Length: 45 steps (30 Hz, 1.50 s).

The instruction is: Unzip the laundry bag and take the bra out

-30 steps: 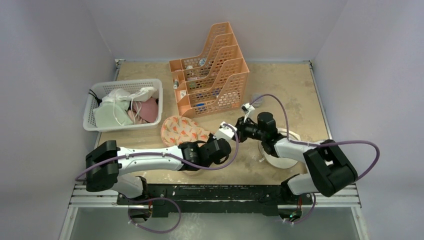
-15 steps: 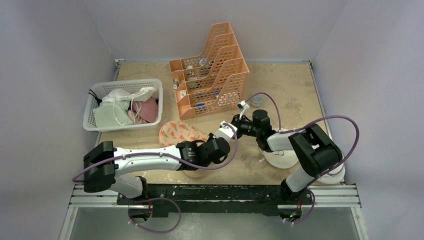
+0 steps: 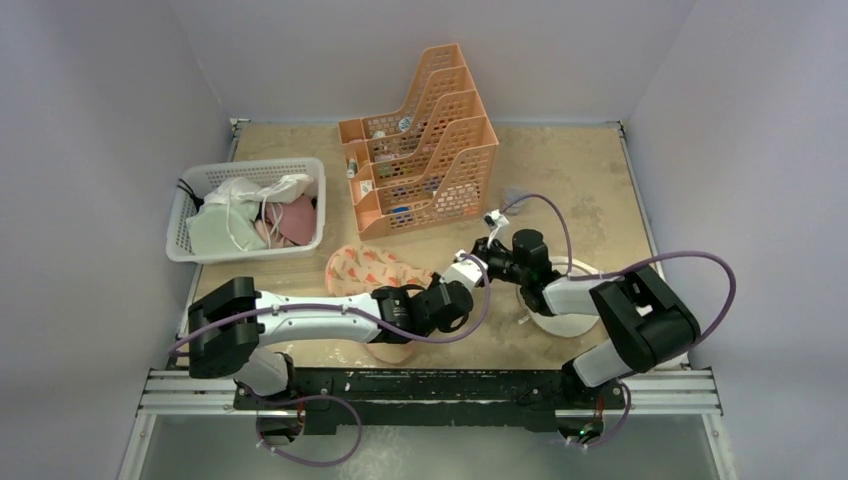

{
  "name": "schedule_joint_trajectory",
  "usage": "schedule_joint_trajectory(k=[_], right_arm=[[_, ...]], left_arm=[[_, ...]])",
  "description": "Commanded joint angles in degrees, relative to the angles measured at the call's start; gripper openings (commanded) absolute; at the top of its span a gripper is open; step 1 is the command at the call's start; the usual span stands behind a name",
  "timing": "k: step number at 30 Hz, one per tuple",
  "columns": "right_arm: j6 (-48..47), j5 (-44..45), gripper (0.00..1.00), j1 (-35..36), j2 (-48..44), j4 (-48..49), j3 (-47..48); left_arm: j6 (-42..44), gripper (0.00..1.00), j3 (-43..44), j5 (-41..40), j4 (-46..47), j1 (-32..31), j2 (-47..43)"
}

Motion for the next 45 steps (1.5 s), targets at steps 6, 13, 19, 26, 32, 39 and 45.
schedule_joint_trajectory(k=[6, 13, 19, 26, 32, 39, 45], right_arm=[[-0.7, 7.3, 0.0, -0.1, -11.7, -6.6, -6.1], [-2.2, 8.9, 0.0, -0.1, -15.7, -11.9, -4.6], [-4.6, 10.3, 0.12, -0.1, -18.1, -18.1, -2.8], [-7.6, 13.0, 0.36, -0.1, -21.3, -24.8, 0.1], [-10.5, 19.7, 0.6, 4.0, -23.1, -31.5, 4.5], [-11.7, 29.2, 0.77, 11.4, -23.3, -39.1, 9.7], [-15.5, 40.1, 0.8, 23.9, -17.4, -47.9, 18.8]], left_arm=[[0.0, 0.24, 1.1, 1.2, 2.5, 0.1, -0.1], [1.9, 0.6, 2.9, 6.9, 1.1, 5.0, -5.0], [3.7, 0.69, 6.9, 12.2, -0.7, 13.9, -12.0], [6.4, 0.75, 18.4, 11.2, -3.5, 26.5, -11.4], [5.6, 0.8, 26.1, 3.9, -3.1, 36.5, -10.2], [7.2, 0.8, 19.2, -1.8, 3.5, 42.8, -14.8], [9.3, 0.82, 11.1, -9.6, 7.3, 43.0, -20.1]])
